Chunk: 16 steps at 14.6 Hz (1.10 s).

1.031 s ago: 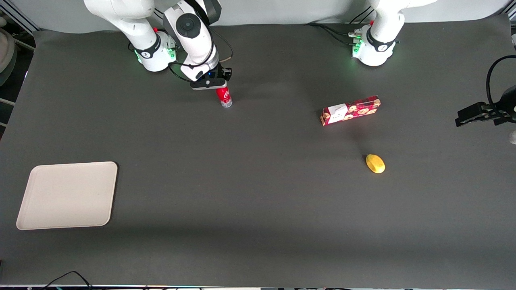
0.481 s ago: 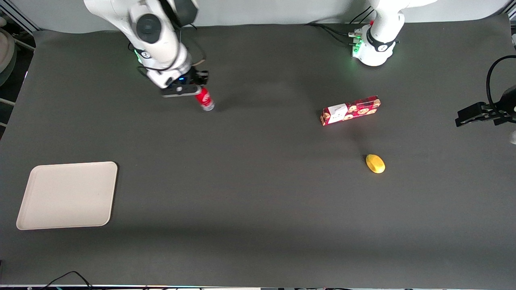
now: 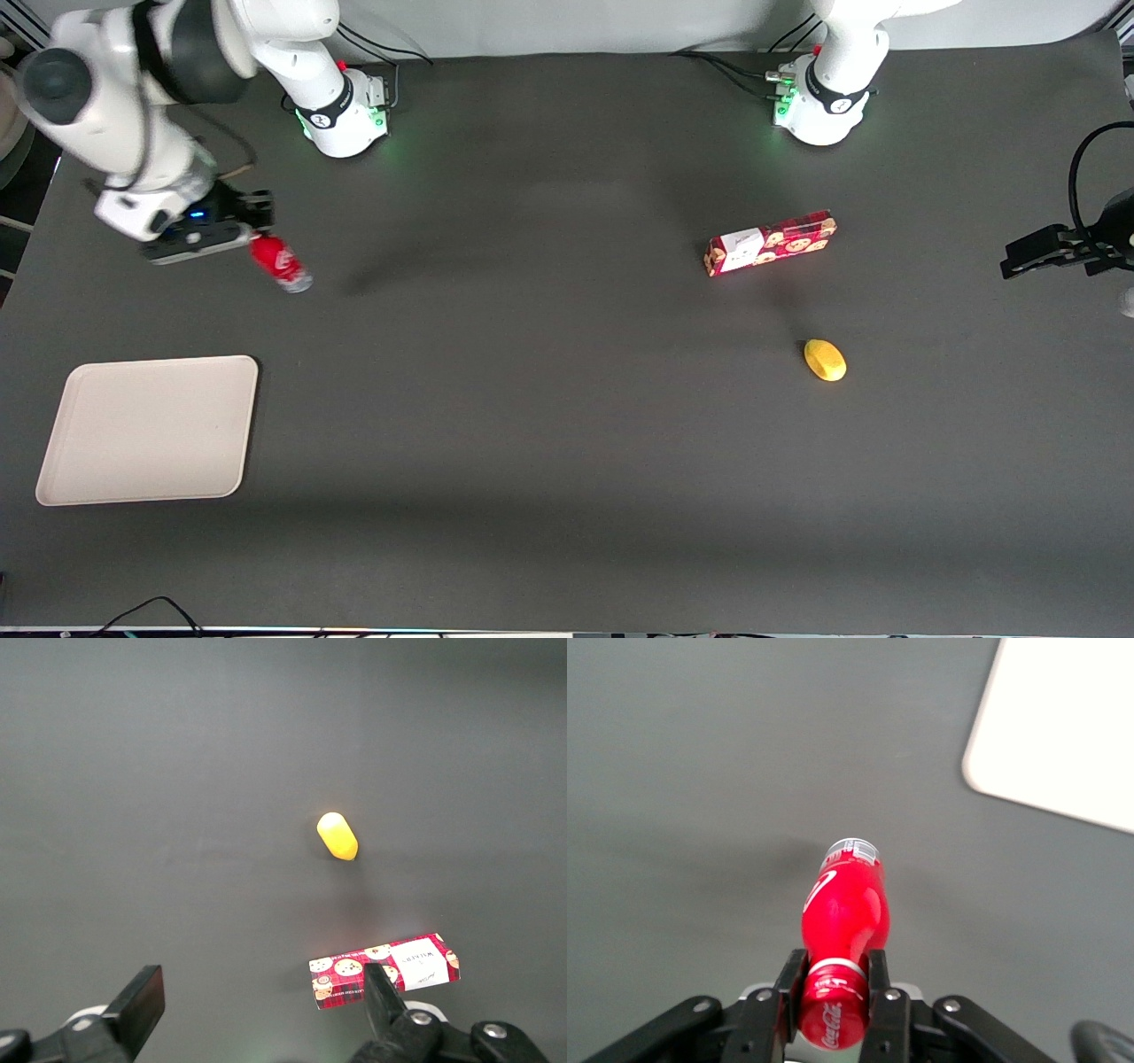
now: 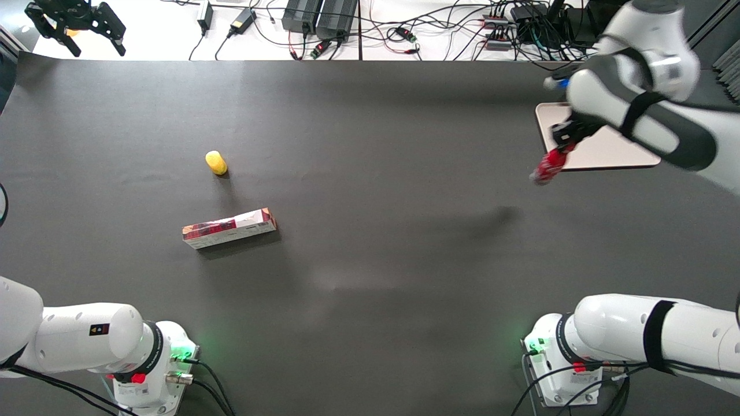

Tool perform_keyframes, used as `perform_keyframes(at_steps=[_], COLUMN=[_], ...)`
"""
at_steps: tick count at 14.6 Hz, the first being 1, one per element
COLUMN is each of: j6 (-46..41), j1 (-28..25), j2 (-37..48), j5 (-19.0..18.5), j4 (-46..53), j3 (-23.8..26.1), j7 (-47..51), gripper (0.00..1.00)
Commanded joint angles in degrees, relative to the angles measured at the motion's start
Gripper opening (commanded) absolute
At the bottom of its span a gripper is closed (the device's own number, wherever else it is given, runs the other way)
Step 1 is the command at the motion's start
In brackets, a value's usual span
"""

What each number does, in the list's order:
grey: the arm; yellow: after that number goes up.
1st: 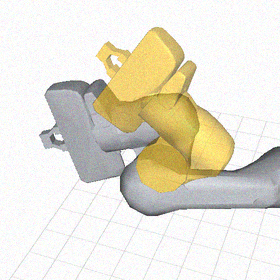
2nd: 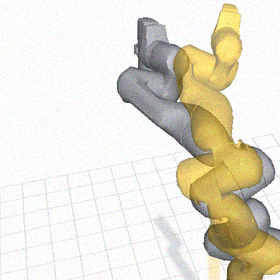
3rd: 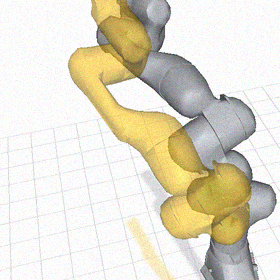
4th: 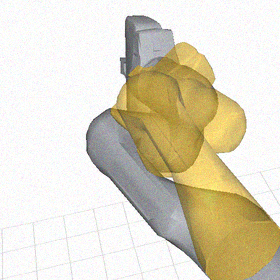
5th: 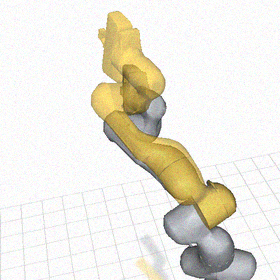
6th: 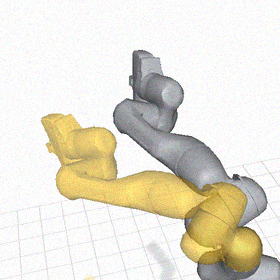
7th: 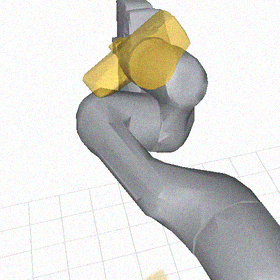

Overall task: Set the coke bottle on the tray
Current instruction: 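Lift the bottle and carry it with the right gripper toward the white tray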

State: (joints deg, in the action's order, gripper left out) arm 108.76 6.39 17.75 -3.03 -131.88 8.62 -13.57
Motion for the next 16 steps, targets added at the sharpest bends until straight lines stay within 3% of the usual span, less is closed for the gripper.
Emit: perform_keyframes(at_steps=[1, 5, 10, 13, 16], j6=[-1.8, -1.8, -0.14, 1.89, 3.91], j1=[-0.59, -0.59, -0.33, 0.46, 3.62], j2=[-9.99, -22.91, -33.99, -40.49, -48.14], j5=[-5.49, -7.17, -6.38, -0.6, 6.52], j4=[12.75, 28.66, 42.56, 48.01, 54.51], j3=[-12.53, -23.27, -31.19, -36.02, -37.27], j7=[-19.76, -40.36, -56.45, -67.16, -77.2], gripper=[0.0, 0.0, 0.0, 0.0, 0.0])
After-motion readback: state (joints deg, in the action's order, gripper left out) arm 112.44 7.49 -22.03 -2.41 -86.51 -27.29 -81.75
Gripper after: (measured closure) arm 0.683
